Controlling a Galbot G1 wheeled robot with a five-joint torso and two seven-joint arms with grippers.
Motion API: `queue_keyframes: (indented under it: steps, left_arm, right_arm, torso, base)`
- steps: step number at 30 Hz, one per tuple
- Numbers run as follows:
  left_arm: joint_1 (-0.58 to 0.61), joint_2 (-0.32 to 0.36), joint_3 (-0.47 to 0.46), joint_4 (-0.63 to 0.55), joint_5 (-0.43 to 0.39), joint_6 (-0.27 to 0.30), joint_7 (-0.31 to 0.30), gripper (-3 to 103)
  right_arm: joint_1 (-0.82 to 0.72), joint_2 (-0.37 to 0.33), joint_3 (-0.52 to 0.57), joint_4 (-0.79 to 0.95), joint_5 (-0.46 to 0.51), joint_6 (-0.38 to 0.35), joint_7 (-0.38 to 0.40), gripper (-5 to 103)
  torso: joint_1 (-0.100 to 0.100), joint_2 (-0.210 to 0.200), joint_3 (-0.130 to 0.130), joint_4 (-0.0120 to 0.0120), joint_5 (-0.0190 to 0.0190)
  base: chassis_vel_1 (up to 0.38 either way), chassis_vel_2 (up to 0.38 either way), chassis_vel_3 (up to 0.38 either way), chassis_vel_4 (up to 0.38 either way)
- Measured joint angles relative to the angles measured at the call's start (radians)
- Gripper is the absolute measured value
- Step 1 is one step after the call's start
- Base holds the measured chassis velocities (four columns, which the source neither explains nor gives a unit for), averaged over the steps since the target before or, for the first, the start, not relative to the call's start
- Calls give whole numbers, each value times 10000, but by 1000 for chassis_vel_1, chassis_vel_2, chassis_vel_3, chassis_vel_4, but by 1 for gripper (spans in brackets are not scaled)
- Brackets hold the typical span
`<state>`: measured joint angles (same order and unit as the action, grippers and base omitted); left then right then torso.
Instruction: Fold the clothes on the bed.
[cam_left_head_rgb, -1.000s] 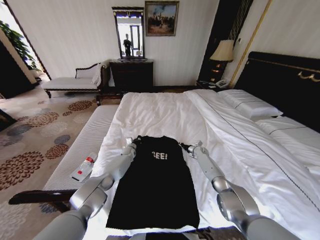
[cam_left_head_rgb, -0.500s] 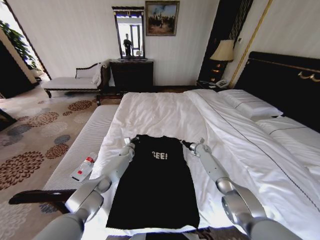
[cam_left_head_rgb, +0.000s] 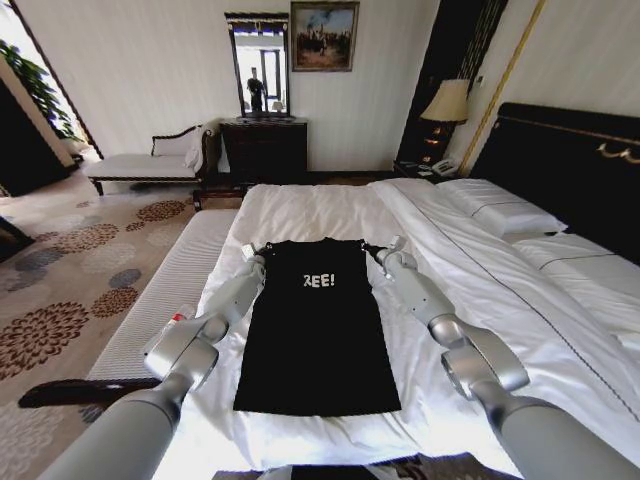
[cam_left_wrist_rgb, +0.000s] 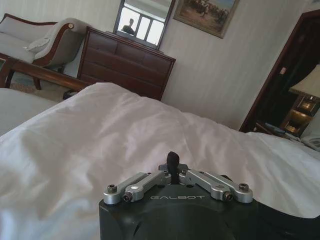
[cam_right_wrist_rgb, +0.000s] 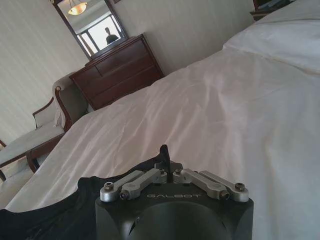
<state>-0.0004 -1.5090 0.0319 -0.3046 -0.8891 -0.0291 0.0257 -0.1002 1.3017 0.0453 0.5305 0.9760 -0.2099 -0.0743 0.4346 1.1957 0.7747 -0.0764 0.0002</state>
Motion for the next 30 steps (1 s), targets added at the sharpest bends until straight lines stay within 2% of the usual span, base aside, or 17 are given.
queue_keyframes:
  steps: [4, 12, 19, 21, 22, 26, 27, 29, 30]
  left_arm:
    - [-330, -174, -199, 232, 181, 27, 131, 2]
    - [-119, -39, -157, 19, 308, 51, 120, 2]
    - [1346, 439, 458, -2003, -259, 100, -402, 2]
    - [1863, 589, 650, -3009, -545, 36, -769, 2]
    - [1863, 589, 650, -3009, -545, 36, -769, 2]
    - [3009, 1015, 557, -4884, -765, -150, -1854, 2]
    - [3590, 1285, 534, -5741, -825, -177, -2196, 2]
    - [3885, 1434, 523, -6164, -845, -193, -2334, 2]
    - [4338, 1683, 510, -6761, -869, -211, -2479, 2]
  right_arm:
    - [139, 132, -125, -267, -258, 417, 1, 1]
    - [277, 202, 44, -587, -245, 455, 24, 1]
    - [-1086, -402, 195, 1415, 22, 334, 386, 1]
    - [-2168, -892, 525, 2728, 132, 245, 738, 1]
    - [-2168, -892, 525, 2728, 132, 245, 738, 1]
    - [-3865, -1549, 852, 4564, 183, 169, 1091, 1]
    - [-4359, -1708, 971, 5161, 182, 188, 1208, 1]
    - [-4620, -1794, 1038, 5517, 180, 206, 1271, 1]
    - [-4911, -1928, 1103, 5979, 176, 221, 1336, 1]
  torso:
    - [0, 0, 1, 4, 0]
    - [-1, 0, -1, 8, -3]
    - [-1, 0, -1, 14, -3]
    - [-3, 1, -2, -1, -2]
    - [-3, 1, -2, -1, -2]
    - [-3, 1, -2, -9, 1]
    - [-4, 1, -2, -6, 0]
    - [-4, 1, -3, 0, 1]
    - [-4, 2, -3, 9, 1]
  base:
    - [0, 0, 0, 0]
    - [0, 0, 0, 0]
    - [0, 0, 0, 0]
    - [0, 0, 0, 0]
    - [0, 0, 0, 0]
    - [0, 0, 0, 0]
    - [0, 0, 0, 0]
    - [0, 0, 0, 0]
    - [0, 0, 0, 0]
